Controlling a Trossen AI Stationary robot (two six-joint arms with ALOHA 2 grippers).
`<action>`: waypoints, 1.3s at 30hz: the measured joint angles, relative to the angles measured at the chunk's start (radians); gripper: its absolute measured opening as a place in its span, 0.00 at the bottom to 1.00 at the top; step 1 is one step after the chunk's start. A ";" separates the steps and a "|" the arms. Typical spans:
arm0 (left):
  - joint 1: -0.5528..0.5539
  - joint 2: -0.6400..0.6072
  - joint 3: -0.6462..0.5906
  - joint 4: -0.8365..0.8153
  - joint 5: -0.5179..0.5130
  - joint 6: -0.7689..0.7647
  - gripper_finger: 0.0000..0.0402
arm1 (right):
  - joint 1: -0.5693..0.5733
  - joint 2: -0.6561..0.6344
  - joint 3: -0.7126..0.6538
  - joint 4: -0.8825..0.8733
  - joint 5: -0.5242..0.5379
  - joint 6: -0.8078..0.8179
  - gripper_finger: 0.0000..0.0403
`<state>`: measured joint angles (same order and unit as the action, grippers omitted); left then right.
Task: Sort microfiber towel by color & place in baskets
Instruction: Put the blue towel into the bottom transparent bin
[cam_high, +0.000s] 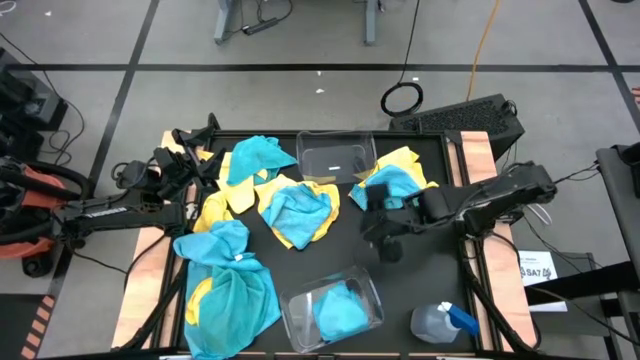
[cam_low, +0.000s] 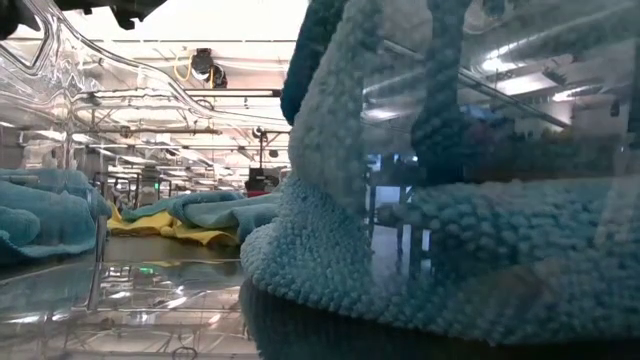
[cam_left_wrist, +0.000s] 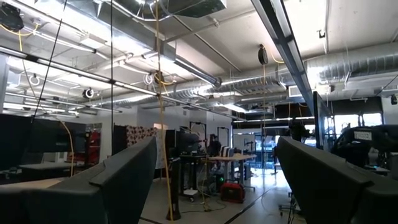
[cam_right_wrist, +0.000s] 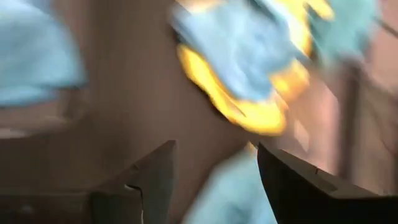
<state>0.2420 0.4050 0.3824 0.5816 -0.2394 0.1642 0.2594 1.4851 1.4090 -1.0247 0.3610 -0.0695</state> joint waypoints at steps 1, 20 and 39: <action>0.000 0.000 0.000 0.000 0.000 0.000 0.84 | -0.017 -0.007 -0.011 -0.030 0.038 0.028 0.54; 0.000 0.000 0.000 0.000 0.000 0.000 0.84 | -0.490 -0.161 -0.648 0.242 -0.039 0.073 0.53; 0.000 0.000 0.000 0.000 0.000 0.000 0.84 | -0.570 -0.139 -0.759 0.392 -0.155 0.031 0.03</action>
<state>0.2417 0.4050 0.3825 0.5816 -0.2394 0.1642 -0.3104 1.3460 0.6505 -0.6328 0.2058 -0.0384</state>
